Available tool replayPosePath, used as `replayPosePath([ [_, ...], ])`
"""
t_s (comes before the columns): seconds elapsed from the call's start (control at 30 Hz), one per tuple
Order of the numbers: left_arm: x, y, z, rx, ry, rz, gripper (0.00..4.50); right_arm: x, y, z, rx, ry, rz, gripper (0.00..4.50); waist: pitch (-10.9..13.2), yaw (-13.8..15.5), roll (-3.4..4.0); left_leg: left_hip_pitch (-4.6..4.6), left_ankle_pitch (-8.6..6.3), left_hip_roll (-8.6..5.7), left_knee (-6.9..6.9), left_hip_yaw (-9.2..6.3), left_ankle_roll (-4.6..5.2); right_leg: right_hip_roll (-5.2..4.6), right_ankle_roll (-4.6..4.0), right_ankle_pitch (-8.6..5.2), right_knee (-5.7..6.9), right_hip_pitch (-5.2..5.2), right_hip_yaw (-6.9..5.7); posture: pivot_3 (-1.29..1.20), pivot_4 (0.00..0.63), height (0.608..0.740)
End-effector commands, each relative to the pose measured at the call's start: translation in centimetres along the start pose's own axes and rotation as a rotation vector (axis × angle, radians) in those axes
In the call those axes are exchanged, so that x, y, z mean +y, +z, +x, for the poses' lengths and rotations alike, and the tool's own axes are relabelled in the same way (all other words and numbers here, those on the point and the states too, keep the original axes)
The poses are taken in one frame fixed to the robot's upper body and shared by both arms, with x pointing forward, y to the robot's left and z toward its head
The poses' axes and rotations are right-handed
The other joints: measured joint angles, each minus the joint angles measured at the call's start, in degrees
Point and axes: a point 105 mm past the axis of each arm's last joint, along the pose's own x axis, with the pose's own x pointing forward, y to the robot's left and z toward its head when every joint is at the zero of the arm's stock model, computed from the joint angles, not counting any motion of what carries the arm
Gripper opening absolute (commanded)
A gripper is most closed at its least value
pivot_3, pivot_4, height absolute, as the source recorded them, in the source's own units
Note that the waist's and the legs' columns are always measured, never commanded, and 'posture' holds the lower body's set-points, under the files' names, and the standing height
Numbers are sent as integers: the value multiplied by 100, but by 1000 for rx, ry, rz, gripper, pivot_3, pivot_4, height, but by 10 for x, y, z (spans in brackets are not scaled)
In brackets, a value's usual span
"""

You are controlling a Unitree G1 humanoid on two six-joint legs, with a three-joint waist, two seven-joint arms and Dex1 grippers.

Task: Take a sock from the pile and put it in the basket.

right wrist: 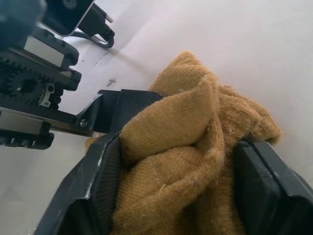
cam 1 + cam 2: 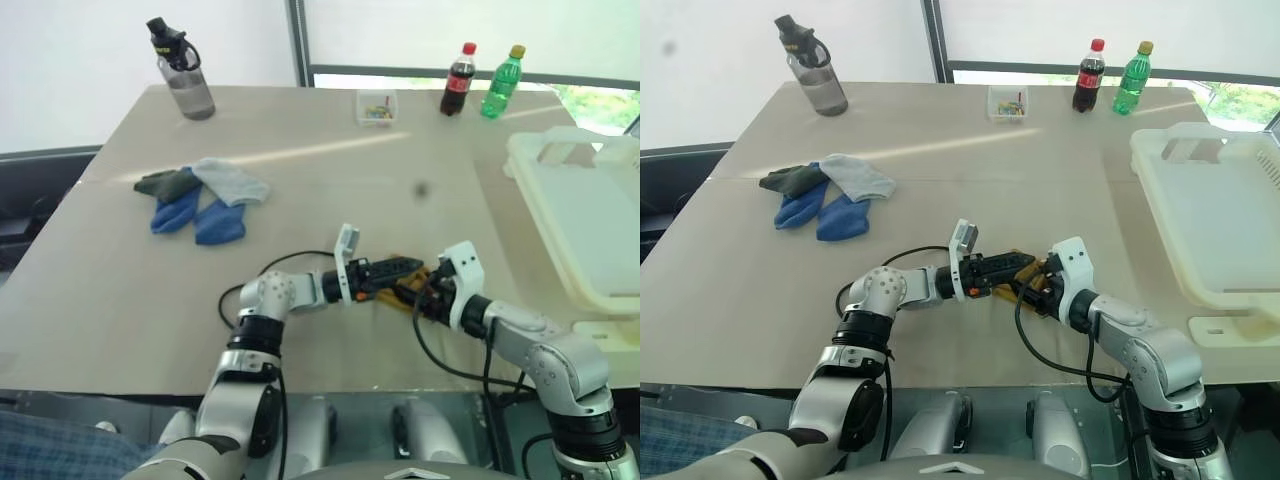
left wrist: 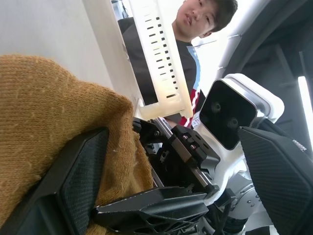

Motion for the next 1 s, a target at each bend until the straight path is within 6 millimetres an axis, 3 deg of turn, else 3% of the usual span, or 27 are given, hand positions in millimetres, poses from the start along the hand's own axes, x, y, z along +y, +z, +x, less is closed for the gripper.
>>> replayPosePath([
  [0.03, 5, -5, -5, 5, 24, -7, 4500, -13, -32, 2, 138, -62, 35, 3293, -2, -4, 0, 0, 0, 1, 0, 0, 0, 0, 0, 0, 0, 0, 0, 0, 150, 740],
  [0.47, -5, 7, -16, -28, 8, 51, 4500, -19, -43, 1, 206, -77, -106, 3293, -8, 1, -8, 0, 0, 5, -17, -2, 0, 3, 1, 1, -28, 0, -5, 0, 150, 740],
  [0.73, -20, 9, -16, -10, -40, 89, 4500, -22, -45, 0, 209, -91, -107, 3293, -10, 1, -12, -2, 0, 5, -17, -3, 0, -2, 1, 1, -36, 1, -7, 0, 150, 740],
  [0.83, -31, 14, -19, -26, -79, 118, 4500, -20, -45, 1, 204, -81, -94, 2590, -10, 5, -13, -3, 0, 4, -17, -3, 0, -4, 1, 1, -37, 1, -6, 0, 150, 740],
  [0.93, -40, 27, -30, -84, -89, 151, 4500, -19, -46, 1, 200, -82, -81, 1354, -9, -1, -12, -7, 0, 4, -23, -4, 0, -5, 0, 2, -41, 1, -7, 0, 150, 740],
  [0.97, -42, 32, -34, -110, -90, 157, 4500, -20, -46, 0, 200, -84, -81, 706, -9, -1, -12, -7, 0, 4, -31, -4, 0, -5, -4, 3, -42, -1, -7, 0, 150, 740],
  [1.0, -42, 37, -38, -132, -83, 163, 4500, -20, -46, 0, 200, -83, -81, 600, -9, 1, -12, -6, 0, 4, -32, -4, 0, -5, -5, 4, -42, -1, -7, 0, 150, 740],
])
